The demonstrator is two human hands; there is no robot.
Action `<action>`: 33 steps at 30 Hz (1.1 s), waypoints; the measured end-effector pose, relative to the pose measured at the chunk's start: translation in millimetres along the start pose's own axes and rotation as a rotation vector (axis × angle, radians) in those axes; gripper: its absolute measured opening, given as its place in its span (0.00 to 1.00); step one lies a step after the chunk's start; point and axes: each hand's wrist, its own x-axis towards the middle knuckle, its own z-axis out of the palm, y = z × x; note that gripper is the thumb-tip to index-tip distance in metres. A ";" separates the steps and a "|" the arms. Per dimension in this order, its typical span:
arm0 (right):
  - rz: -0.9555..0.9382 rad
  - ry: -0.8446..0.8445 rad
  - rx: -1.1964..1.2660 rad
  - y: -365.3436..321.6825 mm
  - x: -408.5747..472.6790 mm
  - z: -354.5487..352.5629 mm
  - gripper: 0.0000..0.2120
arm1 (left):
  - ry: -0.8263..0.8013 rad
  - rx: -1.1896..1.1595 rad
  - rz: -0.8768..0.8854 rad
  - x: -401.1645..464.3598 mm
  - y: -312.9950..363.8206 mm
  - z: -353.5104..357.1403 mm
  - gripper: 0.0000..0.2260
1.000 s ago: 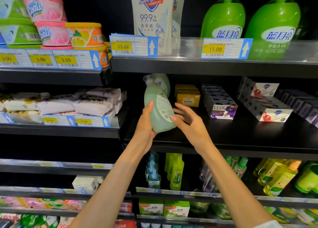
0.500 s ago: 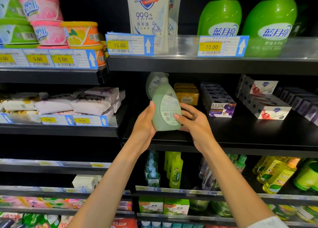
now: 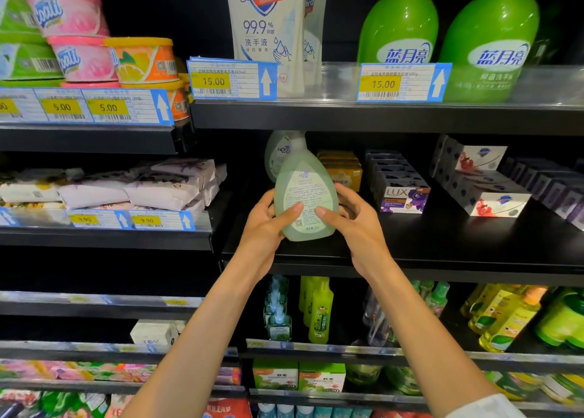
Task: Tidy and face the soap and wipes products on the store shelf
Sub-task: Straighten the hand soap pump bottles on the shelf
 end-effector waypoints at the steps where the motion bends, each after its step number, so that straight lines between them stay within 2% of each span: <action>1: 0.011 -0.026 0.019 -0.6 -0.2 -0.4 0.26 | -0.009 -0.014 0.007 -0.5 -0.2 -1.0 0.22; 4: 0.049 -0.113 0.044 -2.2 -1.1 -0.9 0.21 | -0.022 -0.036 0.030 -1.4 -1.8 -2.9 0.22; 6: 0.060 -0.113 0.059 -2.2 -1.0 -1.0 0.19 | -0.017 -0.015 0.046 -1.8 -2.3 -1.7 0.24; 8: 0.056 -0.062 0.081 -2.2 -1.7 -1.5 0.20 | 0.004 0.025 0.064 -2.3 -2.6 1.5 0.24; 15: -0.069 0.142 0.053 1.8 -3.7 1.7 0.26 | 0.246 0.204 0.136 5.3 -13.0 12.7 0.25; 18: -0.114 0.171 -0.056 4.4 -3.0 5.0 0.27 | 0.191 0.138 0.096 4.1 -10.8 15.1 0.23; 21: -0.132 0.138 -0.094 3.1 -4.8 6.0 0.28 | 0.089 0.111 0.077 0.5 -5.5 15.1 0.23; 24: -0.130 0.028 -0.117 2.2 -6.9 6.6 0.27 | 0.030 0.151 0.079 2.9 -5.0 11.6 0.28; 29: -0.106 -0.119 -0.157 4.2 -8.8 6.5 0.27 | 0.064 0.105 0.075 6.0 -5.3 7.8 0.38; 31: -0.107 -0.135 -0.142 4.3 -8.3 6.4 0.25 | 0.091 0.068 0.066 6.0 -5.2 6.6 0.38; 33: -0.107 -0.124 -0.098 4.2 -8.2 5.8 0.23 | 0.101 0.034 0.042 7.1 -6.1 5.4 0.33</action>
